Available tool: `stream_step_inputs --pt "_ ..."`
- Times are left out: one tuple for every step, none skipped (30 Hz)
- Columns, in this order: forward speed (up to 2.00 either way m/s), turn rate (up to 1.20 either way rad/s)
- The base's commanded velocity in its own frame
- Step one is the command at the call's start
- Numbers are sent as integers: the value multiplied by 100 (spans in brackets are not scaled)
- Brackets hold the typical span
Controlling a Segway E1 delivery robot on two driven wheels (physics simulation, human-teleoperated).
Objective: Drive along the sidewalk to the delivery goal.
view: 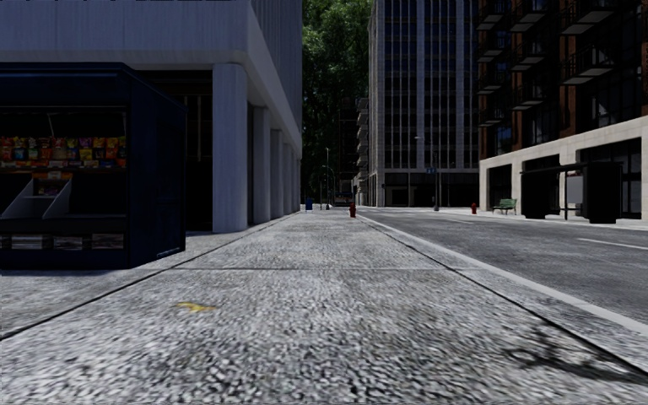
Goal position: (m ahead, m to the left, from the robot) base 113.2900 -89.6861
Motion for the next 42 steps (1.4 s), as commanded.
stream_step_inputs --pt "200 0" --pt "200 0" --pt "200 0" --pt "200 0" --pt "200 0" --pt "200 0" --pt "200 0" --pt "200 0" --pt "200 0" --pt "200 0" --pt "200 0" --pt "200 0" --pt "200 0" --pt "200 0" --pt "200 0" --pt "200 0" --pt "200 0" --pt "200 0" --pt "200 0" --pt "200 0" --pt "200 0" --pt "200 0" --pt "200 0" --pt "200 0" --pt "200 0" --pt "200 0" --pt "200 0" --pt "200 0" --pt "200 0" --pt "200 0" --pt "200 0" --pt "200 0" --pt "200 0" --pt "200 0" --pt "200 0" --pt "200 0" --pt "200 0" --pt "200 0" --pt "200 0" --pt "200 0" --pt "200 0" --pt "200 0"
